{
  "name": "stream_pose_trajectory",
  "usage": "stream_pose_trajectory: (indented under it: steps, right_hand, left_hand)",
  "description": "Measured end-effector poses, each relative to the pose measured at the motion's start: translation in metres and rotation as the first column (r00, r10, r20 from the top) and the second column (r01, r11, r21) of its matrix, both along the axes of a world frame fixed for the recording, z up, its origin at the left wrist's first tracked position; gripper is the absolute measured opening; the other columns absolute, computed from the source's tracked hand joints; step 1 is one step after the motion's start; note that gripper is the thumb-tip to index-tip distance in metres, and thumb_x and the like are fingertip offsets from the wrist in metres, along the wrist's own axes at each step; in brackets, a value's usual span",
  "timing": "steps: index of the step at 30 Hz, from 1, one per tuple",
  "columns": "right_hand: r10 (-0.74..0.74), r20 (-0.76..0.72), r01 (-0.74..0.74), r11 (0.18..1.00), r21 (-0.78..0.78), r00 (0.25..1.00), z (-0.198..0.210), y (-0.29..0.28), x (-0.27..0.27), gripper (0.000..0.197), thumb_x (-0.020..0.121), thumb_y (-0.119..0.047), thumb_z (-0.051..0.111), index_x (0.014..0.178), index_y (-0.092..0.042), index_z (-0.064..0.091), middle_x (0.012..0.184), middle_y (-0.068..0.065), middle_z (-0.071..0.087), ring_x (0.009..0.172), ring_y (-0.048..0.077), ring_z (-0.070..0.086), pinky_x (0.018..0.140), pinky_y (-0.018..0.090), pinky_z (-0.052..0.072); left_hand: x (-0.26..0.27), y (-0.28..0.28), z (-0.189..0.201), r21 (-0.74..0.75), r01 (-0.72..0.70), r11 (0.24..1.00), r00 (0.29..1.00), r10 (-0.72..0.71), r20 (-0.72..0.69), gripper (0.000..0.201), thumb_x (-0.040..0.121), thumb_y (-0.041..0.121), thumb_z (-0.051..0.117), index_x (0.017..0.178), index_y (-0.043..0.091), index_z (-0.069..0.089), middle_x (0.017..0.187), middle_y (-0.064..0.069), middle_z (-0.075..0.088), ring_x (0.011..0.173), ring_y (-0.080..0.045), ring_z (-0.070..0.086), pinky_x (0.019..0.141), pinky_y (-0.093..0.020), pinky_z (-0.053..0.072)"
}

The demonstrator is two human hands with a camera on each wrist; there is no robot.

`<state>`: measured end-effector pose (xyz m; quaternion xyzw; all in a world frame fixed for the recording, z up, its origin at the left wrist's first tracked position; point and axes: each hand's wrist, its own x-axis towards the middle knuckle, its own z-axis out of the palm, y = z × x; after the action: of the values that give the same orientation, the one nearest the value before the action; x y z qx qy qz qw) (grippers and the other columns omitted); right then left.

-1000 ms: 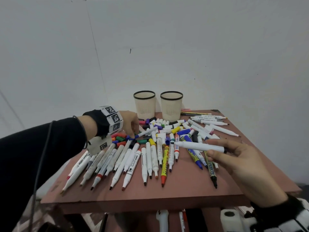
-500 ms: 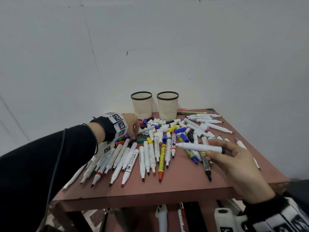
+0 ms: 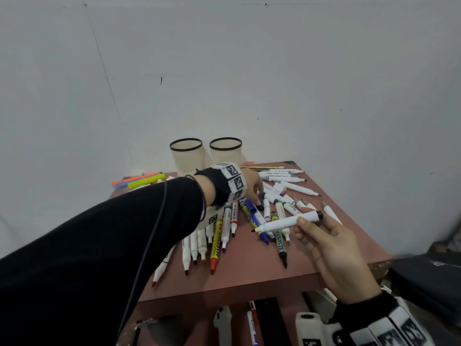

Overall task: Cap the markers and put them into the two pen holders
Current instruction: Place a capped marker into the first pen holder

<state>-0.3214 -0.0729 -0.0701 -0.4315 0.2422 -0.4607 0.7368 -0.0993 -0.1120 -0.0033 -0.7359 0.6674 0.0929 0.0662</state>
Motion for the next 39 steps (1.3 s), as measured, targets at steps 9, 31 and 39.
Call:
stream_pose_trajectory:
  steps: [9,31,39]
  right_hand:
    - [0.015,-0.018,-0.015,0.999,0.043,1.000,-0.004,0.002,0.003,0.015,0.081,0.003,0.062,0.095,0.000,0.064,0.075,0.012,0.061,0.063,0.016,0.060,0.062,0.022,0.056]
    - [-0.026,0.038,0.020,0.987,0.157,0.999,-0.019,0.005,0.008,0.013,0.084,0.008,0.059,0.096,0.005,0.061,0.081,0.014,0.059,0.058,0.014,0.059,0.057,0.019,0.054]
    - [0.009,0.088,-0.023,0.987,0.156,0.996,-0.024,0.003,0.004,0.017,0.085,0.009,0.057,0.100,0.005,0.061,0.084,0.014,0.064,0.067,0.017,0.058,0.057,0.020,0.054]
  left_hand:
    - [-0.012,-0.015,-0.007,0.069,-0.067,0.995,0.995,0.062,0.081,0.048,0.076,0.040,0.075,0.112,0.009,0.066,0.108,-0.005,0.066,0.095,-0.021,0.059,0.084,-0.032,0.048]
    - [-0.034,0.053,0.000,-0.142,-0.107,0.984,0.956,0.062,-0.288,0.031,0.077,0.026,0.077,0.106,0.018,0.068,0.094,0.003,0.065,0.084,-0.009,0.056,0.066,-0.017,0.044]
    - [-0.041,0.051,-0.011,-0.109,-0.058,0.992,0.991,0.044,-0.124,0.033,0.080,0.032,0.073,0.109,0.016,0.069,0.104,-0.002,0.070,0.089,-0.014,0.061,0.075,-0.025,0.047]
